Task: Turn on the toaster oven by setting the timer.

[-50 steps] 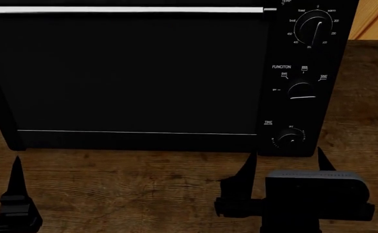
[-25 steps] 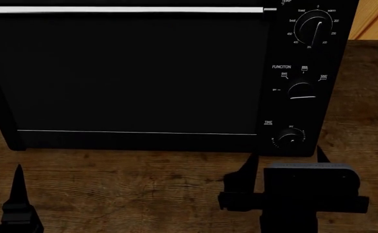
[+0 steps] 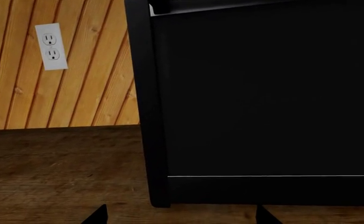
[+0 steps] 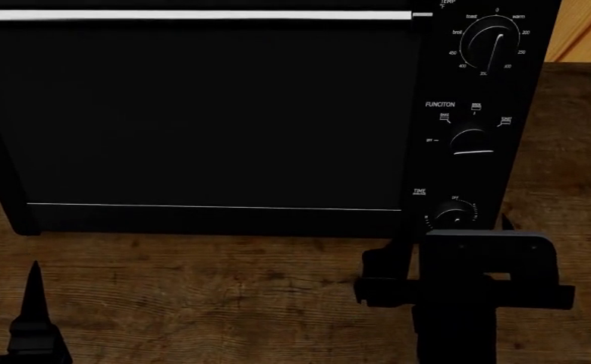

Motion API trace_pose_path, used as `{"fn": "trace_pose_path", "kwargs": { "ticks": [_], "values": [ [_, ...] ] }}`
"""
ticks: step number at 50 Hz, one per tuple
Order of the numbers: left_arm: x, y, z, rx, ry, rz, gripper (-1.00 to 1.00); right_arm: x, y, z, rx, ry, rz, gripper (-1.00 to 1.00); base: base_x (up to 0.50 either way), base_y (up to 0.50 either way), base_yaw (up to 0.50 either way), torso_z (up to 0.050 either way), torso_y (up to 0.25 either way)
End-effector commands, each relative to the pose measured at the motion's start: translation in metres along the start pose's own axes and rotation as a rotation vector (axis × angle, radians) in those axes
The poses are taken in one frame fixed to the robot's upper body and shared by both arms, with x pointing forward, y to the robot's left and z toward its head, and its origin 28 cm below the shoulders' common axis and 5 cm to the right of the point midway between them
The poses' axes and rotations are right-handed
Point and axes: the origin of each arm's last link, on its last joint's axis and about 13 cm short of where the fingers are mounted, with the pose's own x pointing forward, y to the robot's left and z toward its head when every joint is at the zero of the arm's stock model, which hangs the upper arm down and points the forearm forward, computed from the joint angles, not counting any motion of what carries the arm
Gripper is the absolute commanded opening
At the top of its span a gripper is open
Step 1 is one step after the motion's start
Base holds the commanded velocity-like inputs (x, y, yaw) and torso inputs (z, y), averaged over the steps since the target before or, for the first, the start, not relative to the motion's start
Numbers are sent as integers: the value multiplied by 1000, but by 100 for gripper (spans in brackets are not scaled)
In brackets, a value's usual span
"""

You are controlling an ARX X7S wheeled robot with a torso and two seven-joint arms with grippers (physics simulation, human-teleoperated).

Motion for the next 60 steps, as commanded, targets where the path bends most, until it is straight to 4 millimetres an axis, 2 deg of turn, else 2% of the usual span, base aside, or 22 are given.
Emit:
{"fn": "trace_pose_path", "kwargs": {
  "ticks": [1,30,37,38,57,60],
  "values": [
    [0,-1,-1,1,4,-2,100,12,2,-3,-1,6,-2,100,0,0,0,0,0],
    [-2,-1,-1,7,1,-1,100,46,5,-22,-16,69,-9,100,4,0,1,0,0],
    [-2,-1,-2,6,3,-1,100,47,6,-23,-18,64,0,100,26,-2,9,0,0],
    [-2,-1,-2,6,4,0,100,45,7,-23,-19,43,13,-100,26,0,9,0,0],
    [-3,-2,-2,4,5,-2,100,33,0,-12,-2,-19,42,-100,18,-4,5,0,0],
    [-3,-2,-2,4,5,-3,100,30,-1,-10,45,-25,23,-100,10,-2,3,0,0]
  ]
}}
